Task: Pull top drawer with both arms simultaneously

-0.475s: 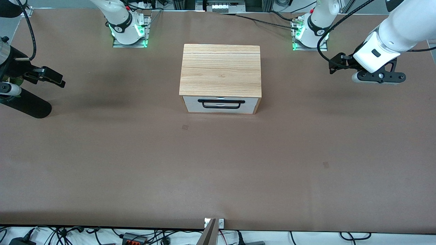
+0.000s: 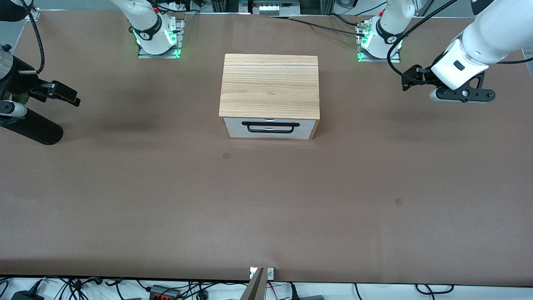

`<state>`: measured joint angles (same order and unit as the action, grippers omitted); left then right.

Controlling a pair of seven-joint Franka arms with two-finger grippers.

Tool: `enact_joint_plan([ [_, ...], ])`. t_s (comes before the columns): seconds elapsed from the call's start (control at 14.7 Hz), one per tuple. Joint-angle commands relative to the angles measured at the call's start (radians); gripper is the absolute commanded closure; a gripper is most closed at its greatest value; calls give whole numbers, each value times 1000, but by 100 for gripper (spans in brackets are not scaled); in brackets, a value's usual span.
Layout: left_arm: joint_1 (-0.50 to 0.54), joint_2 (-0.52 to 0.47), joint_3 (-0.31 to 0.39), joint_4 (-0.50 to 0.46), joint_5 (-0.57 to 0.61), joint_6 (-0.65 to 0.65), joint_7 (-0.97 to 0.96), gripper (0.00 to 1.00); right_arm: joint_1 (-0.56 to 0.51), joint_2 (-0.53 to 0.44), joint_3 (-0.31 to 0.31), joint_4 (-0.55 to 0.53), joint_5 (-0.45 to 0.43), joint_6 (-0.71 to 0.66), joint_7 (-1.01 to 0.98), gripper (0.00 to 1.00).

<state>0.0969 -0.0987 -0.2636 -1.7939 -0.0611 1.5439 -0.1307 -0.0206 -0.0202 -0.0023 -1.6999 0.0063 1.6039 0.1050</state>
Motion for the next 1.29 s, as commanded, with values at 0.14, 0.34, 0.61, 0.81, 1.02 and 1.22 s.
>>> enact_joint_plan([
  [0.14, 0, 19, -2, 36, -40, -28, 6, 0, -2, 14, 4, 34, 17, -24, -8, 0],
  [0.34, 0, 77, -2, 60, -121, -11, 5, 0, -1, 22, 4, 36, 17, -47, -2, 0],
  [0.61, -26, 201, -8, 154, -143, -8, 5, 0, 17, 39, 11, 36, 20, -125, -2, 0],
  [0.81, -28, 295, -8, 229, -201, -5, 6, 0, 71, 74, 11, 34, 93, -147, -2, 0],
  [1.02, -26, 372, -8, 242, -296, 37, 11, 0, 90, 158, 13, 26, 281, -139, -2, 0],
  [1.22, -42, 465, -9, 242, -403, 129, 125, 0, 108, 245, 15, 3, 515, -49, -4, 0],
])
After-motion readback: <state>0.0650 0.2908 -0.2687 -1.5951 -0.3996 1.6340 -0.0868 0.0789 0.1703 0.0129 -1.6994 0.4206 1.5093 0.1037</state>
